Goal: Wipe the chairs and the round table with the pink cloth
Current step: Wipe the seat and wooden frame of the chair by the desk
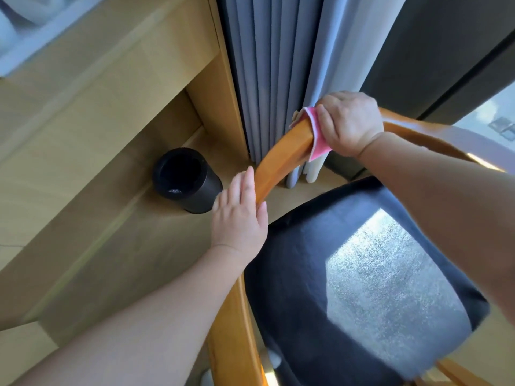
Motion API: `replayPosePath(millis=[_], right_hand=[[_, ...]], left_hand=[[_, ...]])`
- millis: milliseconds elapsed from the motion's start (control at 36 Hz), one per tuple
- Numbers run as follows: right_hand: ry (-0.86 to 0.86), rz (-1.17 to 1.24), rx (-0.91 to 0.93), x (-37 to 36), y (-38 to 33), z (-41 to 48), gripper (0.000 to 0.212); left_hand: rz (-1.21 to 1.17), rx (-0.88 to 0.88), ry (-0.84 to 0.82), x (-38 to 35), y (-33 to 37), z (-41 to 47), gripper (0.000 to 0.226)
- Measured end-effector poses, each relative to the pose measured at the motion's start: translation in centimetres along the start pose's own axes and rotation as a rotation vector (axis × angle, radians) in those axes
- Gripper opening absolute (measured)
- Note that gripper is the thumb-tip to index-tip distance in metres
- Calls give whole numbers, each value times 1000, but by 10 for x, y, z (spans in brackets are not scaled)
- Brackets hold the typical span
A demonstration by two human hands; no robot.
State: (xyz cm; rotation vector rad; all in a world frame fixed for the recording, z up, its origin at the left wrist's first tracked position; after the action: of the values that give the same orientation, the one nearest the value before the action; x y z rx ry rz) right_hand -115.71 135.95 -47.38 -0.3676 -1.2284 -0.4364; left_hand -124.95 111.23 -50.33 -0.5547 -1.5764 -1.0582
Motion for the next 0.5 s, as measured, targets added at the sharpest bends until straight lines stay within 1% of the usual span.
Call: replayPosePath(millis=[28, 83, 139, 167, 222, 333, 417, 500], right_hand=[[3, 9, 15, -1, -5, 0, 50], [4, 30, 38, -4, -11, 1, 49], [22, 46, 47, -3, -11, 0, 47], [31, 55, 49, -3, -8, -1, 46], [33, 67, 47, -1, -5, -1, 46], [16, 105, 24, 0, -3, -2, 48], [32, 170, -116, 0, 14, -10, 45], [17, 182, -261, -5, 45, -26, 46]], left_hand=[[6, -41, 26, 3, 2, 5, 66], [39, -208, 43, 10, 14, 21, 66], [65, -337, -40, 12, 31, 40, 65], [75, -369, -79, 11, 39, 49, 66], [91, -359, -124, 7, 47, 60, 69], [118, -317, -127, 2, 49, 63, 75], [97, -298, -136, 4, 49, 64, 75], [72, -277, -140, 7, 53, 61, 74]])
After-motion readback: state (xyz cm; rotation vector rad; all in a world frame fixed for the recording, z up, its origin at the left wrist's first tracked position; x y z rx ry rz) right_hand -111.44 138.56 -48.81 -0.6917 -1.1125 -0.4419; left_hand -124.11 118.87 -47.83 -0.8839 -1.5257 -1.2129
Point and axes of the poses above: each hand's wrist, its own z-axis towards the middle knuckle, its own x-axis out of the back of the hand, y = z × x, the point moved 1 cm from there along z, towards the middle knuckle, and after that the axes turned 2 degrees about -z, right-handed, at the moved point
